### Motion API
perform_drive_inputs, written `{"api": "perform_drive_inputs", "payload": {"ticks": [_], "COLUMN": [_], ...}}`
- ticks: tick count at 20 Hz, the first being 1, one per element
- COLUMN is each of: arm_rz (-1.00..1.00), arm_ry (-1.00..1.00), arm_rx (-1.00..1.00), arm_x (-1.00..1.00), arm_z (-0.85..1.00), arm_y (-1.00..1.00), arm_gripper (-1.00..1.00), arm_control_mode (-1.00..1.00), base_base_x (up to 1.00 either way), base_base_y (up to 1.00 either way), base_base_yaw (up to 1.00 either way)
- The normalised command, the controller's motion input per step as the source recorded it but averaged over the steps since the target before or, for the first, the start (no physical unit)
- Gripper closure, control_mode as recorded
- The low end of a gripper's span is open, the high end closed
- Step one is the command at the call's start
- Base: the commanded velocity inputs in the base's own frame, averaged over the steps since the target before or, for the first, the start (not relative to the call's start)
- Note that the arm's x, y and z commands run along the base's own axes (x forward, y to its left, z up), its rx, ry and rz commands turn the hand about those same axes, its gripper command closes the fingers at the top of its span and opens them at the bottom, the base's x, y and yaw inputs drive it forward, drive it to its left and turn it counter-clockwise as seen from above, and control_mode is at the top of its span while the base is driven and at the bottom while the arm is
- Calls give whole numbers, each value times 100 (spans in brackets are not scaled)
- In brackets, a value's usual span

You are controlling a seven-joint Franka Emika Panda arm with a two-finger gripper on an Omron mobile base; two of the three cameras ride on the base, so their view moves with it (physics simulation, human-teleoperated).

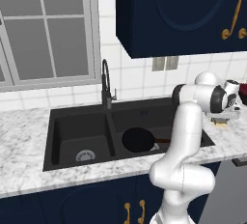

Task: Pick the pan and sponge and place them into the sink. Then turn on the water.

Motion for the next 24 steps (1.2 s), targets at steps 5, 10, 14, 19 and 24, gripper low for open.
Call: {"api": "perform_drive_inputs", "payload": {"ticks": [5, 10, 14, 19, 24], "arm_rz": [-24, -1, 29, 46, 44], "arm_ry": [-39, -57, -1, 28, 16], "arm_rx": [-4, -3, -15, -29, -15], "arm_x": [-53, -55, -16, -18, -3], "arm_z": [-7, 66, 96, 100, 44], "arm_y": [74, 100, 100, 100, 100], "arm_gripper": [100, 100, 100, 100, 100], "arm_control_mode": [-100, -100, -100, -100, -100], "base_base_x": [0, 0, 0, 0, 0], "base_base_y": [0, 0, 0, 0, 0], "base_base_yaw": [0, 0, 0, 0, 0]}}
